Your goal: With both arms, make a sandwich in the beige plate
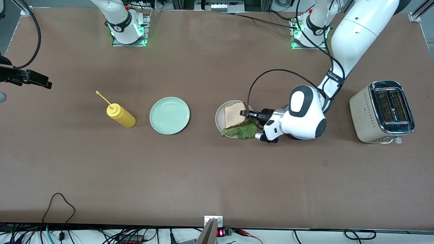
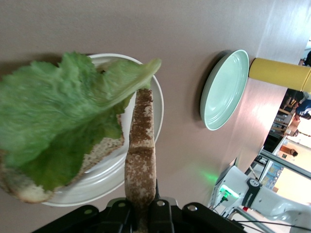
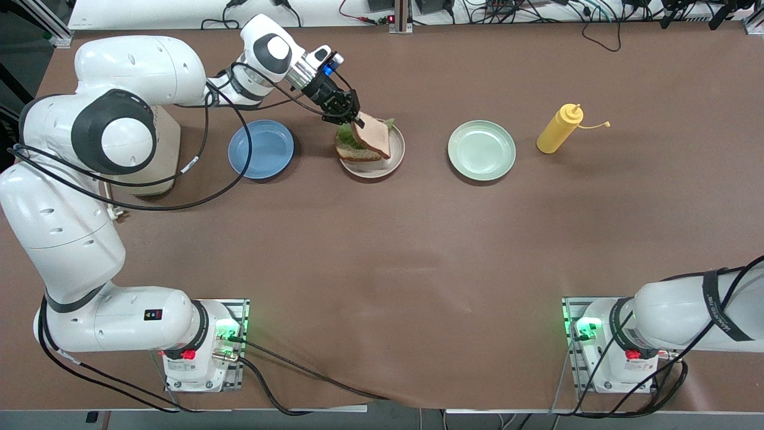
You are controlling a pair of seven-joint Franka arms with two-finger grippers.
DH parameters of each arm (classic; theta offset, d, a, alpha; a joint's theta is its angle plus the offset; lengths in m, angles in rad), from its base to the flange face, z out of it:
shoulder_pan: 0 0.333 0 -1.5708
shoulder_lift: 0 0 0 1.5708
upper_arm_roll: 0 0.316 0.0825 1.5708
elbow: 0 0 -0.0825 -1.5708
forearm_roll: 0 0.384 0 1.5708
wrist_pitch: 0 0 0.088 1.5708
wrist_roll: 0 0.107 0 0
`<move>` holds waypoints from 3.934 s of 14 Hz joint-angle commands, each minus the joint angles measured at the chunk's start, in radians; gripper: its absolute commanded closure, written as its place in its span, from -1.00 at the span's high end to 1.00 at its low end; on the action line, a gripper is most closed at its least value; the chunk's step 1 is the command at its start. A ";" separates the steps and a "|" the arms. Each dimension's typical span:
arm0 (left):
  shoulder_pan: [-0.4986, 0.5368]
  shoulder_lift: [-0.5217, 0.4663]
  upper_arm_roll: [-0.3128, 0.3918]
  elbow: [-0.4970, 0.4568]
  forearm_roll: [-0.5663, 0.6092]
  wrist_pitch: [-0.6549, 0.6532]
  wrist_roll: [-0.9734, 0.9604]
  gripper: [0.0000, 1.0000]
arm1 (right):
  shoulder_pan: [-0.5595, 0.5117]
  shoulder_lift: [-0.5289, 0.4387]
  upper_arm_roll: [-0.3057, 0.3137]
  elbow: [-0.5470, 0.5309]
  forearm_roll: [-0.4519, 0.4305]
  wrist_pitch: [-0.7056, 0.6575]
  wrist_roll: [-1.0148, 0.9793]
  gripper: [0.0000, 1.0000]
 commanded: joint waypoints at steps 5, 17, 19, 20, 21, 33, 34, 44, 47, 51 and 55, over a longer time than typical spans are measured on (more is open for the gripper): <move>0.061 -0.003 -0.004 -0.013 -0.033 -0.007 0.147 -0.99 | -0.003 -0.015 0.001 -0.013 -0.004 -0.006 -0.004 1.00; 0.072 0.069 -0.004 -0.019 -0.035 -0.007 0.171 -0.80 | -0.003 -0.015 0.001 -0.013 -0.002 -0.006 -0.004 1.00; 0.069 0.086 -0.004 -0.017 -0.036 -0.007 0.172 -0.49 | -0.005 -0.015 0.001 -0.013 -0.004 -0.006 -0.004 1.00; 0.069 0.095 -0.004 -0.016 -0.038 -0.004 0.172 -0.10 | -0.003 -0.015 0.001 -0.013 -0.004 -0.006 -0.004 1.00; 0.070 0.095 -0.004 -0.013 -0.052 -0.001 0.172 0.55 | -0.005 -0.015 0.001 -0.013 -0.004 -0.006 -0.004 1.00; 0.104 -0.072 0.054 -0.002 -0.043 -0.099 0.159 1.00 | -0.003 -0.015 0.001 -0.013 -0.004 -0.007 -0.004 1.00; 0.104 -0.093 0.086 -0.002 -0.037 -0.123 0.143 1.00 | -0.003 -0.015 0.002 -0.013 -0.004 -0.007 -0.004 1.00; 0.063 -0.275 0.244 0.087 0.722 -0.243 0.022 1.00 | 0.001 -0.018 0.002 -0.013 -0.015 -0.010 -0.016 1.00; 0.017 -0.325 0.352 0.145 0.780 -0.246 0.020 1.00 | 0.003 -0.015 0.002 -0.008 -0.004 -0.004 -0.007 1.00; -0.089 -0.406 0.511 0.220 0.764 -0.265 -0.030 1.00 | -0.011 0.006 -0.004 -0.004 0.001 0.011 -0.021 1.00; -0.102 -0.495 0.565 0.231 0.657 -0.342 -0.111 1.00 | -0.035 0.005 -0.012 -0.001 0.002 0.078 -0.019 1.00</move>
